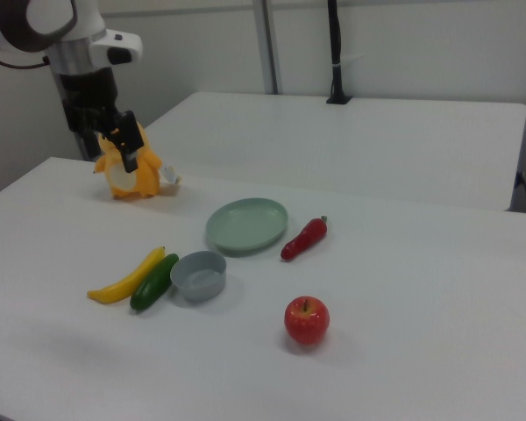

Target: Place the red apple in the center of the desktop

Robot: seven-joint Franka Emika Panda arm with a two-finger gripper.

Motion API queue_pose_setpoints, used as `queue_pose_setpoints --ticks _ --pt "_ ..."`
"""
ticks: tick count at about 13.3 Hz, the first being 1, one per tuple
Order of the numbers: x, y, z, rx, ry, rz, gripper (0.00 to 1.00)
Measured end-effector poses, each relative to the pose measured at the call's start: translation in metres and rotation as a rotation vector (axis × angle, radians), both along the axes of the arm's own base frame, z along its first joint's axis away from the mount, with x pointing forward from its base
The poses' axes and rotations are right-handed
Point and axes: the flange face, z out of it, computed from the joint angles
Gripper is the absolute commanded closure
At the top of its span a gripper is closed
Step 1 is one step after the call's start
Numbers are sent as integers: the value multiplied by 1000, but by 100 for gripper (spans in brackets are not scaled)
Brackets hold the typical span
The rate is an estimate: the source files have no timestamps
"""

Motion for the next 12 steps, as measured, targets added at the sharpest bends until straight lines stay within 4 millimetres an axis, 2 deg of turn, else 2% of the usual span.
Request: queue_pose_setpoints --ticks 3,6,12 --pt "8 -16 -15 -1 -42 114 0" --pt "16 -28 -12 -5 -107 143 0" --pt "16 -25 -12 -5 -110 157 0"
